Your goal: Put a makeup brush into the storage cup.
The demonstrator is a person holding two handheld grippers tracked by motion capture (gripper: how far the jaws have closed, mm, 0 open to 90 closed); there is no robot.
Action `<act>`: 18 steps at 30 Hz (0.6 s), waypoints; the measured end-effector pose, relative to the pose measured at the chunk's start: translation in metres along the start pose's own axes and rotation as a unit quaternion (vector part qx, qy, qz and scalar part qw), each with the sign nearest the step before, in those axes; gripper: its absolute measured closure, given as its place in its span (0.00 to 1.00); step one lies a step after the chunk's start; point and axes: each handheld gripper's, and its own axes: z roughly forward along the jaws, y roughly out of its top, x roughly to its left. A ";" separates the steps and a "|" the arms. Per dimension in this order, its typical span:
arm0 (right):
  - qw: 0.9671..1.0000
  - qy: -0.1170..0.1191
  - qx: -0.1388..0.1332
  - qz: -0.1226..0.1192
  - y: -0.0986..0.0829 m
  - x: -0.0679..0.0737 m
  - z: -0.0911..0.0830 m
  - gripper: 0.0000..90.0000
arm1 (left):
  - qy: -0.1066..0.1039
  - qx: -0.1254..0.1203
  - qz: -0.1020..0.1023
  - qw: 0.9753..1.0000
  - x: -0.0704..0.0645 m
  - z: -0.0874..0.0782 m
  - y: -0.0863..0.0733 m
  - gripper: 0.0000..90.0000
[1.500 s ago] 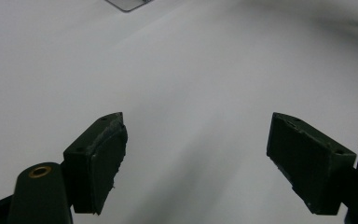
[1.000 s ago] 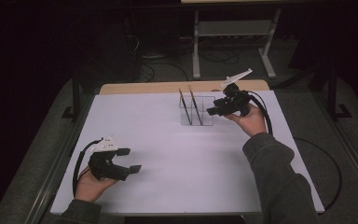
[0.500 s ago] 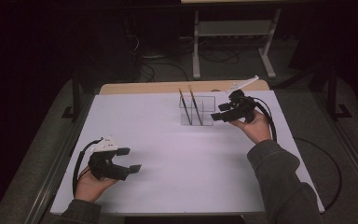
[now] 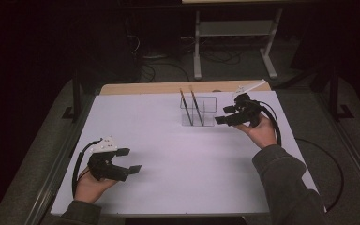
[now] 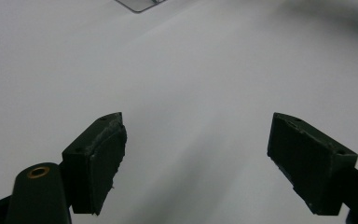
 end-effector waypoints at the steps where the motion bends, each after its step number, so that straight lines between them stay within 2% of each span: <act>1: 1.000 -0.001 0.001 0.001 -0.001 0.000 -0.001 0.39 | 0.001 0.000 0.000 1.000 0.000 0.000 0.000 0.21; 12: 1.000 0.000 -0.003 0.001 -0.013 -0.001 -0.006 0.37 | 0.003 0.000 -0.002 1.000 0.001 -0.001 0.000 0.21; 13: 1.000 -0.001 -0.003 0.008 -0.014 0.000 -0.007 0.37 | 0.004 0.000 -0.002 1.000 0.001 -0.001 0.000 0.21; 15: 1.000 -0.001 -0.003 0.003 -0.016 -0.001 -0.007 0.36 | 0.004 -0.001 0.000 1.000 0.002 -0.001 -0.001 0.21; 16: 1.000 0.000 -0.001 0.011 -0.016 0.000 -0.008 0.36 | 0.004 -0.001 -0.001 1.000 0.002 -0.001 -0.001 0.21; 18: 1.000 0.000 -0.005 0.005 -0.017 0.000 -0.010 0.36 | 0.005 -0.001 -0.001 1.000 0.002 -0.001 -0.001 0.21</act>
